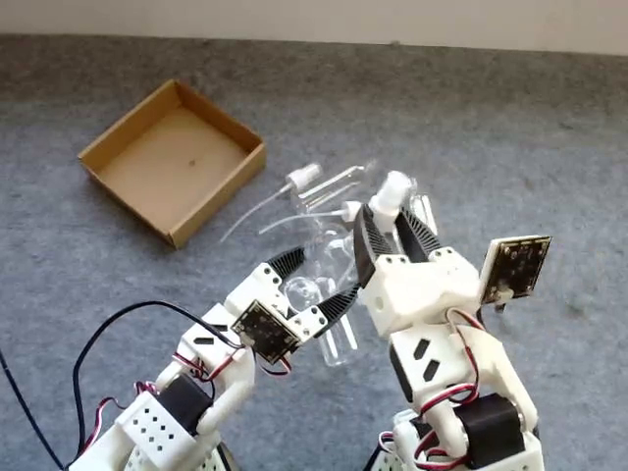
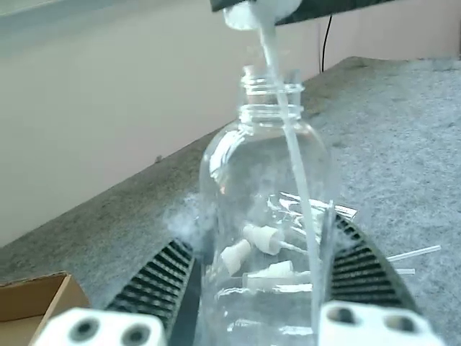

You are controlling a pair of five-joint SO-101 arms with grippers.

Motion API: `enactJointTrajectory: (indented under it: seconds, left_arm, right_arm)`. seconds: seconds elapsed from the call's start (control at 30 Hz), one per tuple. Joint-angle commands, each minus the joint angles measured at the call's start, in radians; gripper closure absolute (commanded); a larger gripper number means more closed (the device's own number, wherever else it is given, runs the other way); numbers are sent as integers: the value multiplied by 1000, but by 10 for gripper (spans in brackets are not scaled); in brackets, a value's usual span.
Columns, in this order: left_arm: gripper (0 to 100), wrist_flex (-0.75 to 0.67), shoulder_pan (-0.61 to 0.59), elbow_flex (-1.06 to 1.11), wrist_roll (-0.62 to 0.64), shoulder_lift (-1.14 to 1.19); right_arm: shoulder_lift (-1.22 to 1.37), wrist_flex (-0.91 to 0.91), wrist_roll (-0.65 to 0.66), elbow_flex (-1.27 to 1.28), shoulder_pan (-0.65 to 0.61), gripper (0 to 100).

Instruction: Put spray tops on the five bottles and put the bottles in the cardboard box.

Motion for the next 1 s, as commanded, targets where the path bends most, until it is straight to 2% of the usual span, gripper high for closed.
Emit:
enactJointTrajectory:
  seconds: [0.0, 0.1, 0.3, 0.43, 0.6, 0.83, 0.97]
  left_arm:
    - [912, -34, -12, 25, -5, -24]
    - [912, -32, -12, 25, -5, -24]
    - [912, -32, -12, 25, -5, -24]
    - [912, -31, -12, 25, -5, -24]
    - [912, -31, -12, 25, -5, -24]
    - [912, -31, -13, 25, -5, -24]
    - [912, -31, -13, 25, -5, -24]
  right_arm:
    - [4, 65, -2, -4, -15, 800]
    - [4, 145, 0, -24, -15, 782]
    - [4, 150, 0, -124, -19, 782]
    - [4, 166, 0, -156, -119, 782]
    - [4, 280, 106, -220, -225, 782]
    - [4, 371, 206, -363, -220, 782]
    - [4, 384, 210, -437, -120, 782]
